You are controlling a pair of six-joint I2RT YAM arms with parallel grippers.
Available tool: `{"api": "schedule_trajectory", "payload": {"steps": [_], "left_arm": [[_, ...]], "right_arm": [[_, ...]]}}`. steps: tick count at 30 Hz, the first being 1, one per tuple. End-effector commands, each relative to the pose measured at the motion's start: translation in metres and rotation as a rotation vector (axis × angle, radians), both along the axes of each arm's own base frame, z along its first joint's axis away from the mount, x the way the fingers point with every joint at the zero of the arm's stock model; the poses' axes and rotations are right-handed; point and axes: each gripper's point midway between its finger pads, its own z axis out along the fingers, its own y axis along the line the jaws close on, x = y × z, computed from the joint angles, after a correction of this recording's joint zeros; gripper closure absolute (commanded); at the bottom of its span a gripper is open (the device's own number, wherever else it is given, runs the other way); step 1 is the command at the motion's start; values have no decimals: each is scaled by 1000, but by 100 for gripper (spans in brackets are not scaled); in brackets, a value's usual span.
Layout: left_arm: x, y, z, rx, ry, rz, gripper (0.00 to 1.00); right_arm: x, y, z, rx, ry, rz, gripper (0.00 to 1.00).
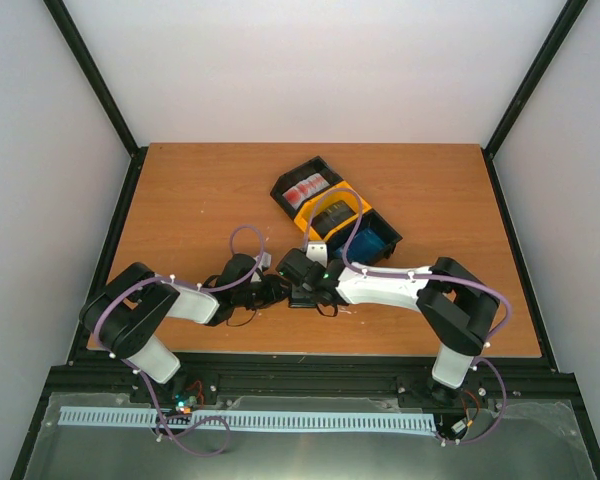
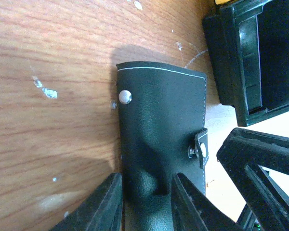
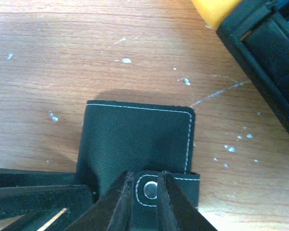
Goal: Put the credit cards into the card holder
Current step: Close the card holder at the center of the board.
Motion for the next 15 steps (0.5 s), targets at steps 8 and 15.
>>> {"api": "schedule_trajectory", "payload": {"steps": [8, 15], "left_arm": [[-40, 42, -65, 214, 229, 46, 69], [-41, 43, -65, 215, 229, 46, 69]], "right_arm": [[0, -10, 0, 2, 7, -76, 87], [0, -8, -9, 33, 31, -82, 87]]}}
